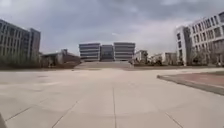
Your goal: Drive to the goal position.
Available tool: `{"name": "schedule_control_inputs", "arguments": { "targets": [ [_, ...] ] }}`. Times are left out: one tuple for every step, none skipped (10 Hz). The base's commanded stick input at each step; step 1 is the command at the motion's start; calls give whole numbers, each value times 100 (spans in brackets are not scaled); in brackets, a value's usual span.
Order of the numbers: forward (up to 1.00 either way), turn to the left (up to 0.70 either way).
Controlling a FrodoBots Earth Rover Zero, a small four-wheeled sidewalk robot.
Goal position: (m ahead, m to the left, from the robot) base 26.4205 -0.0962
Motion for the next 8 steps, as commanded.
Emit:
{"name": "schedule_control_inputs", "arguments": {
  "targets": [
    [70, 0],
    [70, 0],
    [70, 0],
    [70, 0],
    [70, 0],
    [70, 0],
    [70, 0],
    [70, 0]
  ]
}}
